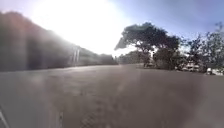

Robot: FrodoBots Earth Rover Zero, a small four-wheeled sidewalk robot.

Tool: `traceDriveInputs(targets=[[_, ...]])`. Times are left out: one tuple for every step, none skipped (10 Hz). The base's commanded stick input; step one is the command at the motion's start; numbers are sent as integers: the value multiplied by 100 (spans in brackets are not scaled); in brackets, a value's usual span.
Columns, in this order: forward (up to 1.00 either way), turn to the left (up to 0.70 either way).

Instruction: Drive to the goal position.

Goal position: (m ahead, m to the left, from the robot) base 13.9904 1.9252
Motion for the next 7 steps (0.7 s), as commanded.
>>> traceDriveInputs(targets=[[100, 0], [100, 0], [100, 0], [100, 0], [100, 0], [100, 0], [100, 0]])
